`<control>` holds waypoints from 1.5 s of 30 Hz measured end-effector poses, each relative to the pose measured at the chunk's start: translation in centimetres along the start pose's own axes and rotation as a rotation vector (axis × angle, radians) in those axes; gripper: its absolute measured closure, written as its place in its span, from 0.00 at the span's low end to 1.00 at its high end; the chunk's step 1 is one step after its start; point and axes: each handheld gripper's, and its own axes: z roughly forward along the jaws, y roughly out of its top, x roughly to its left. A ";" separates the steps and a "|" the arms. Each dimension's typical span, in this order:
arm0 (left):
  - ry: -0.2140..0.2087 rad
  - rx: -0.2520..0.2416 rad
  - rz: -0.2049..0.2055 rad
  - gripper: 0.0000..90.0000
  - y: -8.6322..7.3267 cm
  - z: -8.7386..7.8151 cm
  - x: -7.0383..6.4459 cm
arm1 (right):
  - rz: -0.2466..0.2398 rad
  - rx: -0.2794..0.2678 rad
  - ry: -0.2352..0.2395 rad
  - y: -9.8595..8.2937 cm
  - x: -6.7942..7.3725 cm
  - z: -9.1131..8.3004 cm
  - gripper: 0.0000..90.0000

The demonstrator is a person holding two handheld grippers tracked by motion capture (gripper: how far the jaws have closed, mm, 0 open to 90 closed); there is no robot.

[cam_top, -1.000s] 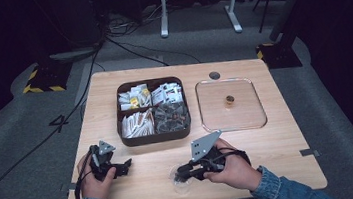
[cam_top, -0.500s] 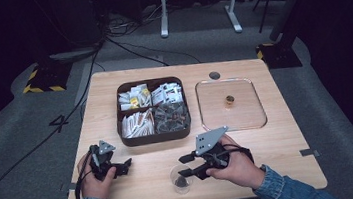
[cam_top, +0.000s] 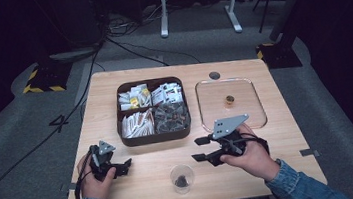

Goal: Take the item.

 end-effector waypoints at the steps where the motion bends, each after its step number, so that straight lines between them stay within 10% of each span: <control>1: 0.000 0.000 0.000 0.01 0.0 0.0 0.0 | 0.004 -0.004 -0.011 -0.1 -0.2 -0.3 0.52; 26: 0.000 -0.001 -0.001 0.01 0.0 0.0 0.0 | 0.199 -0.022 -0.309 -6.7 -5.9 -8.1 0.39; 45: -0.001 -0.001 -0.001 0.01 0.0 0.0 0.0 | 0.337 0.033 -0.420 -14.0 -9.4 -8.9 0.31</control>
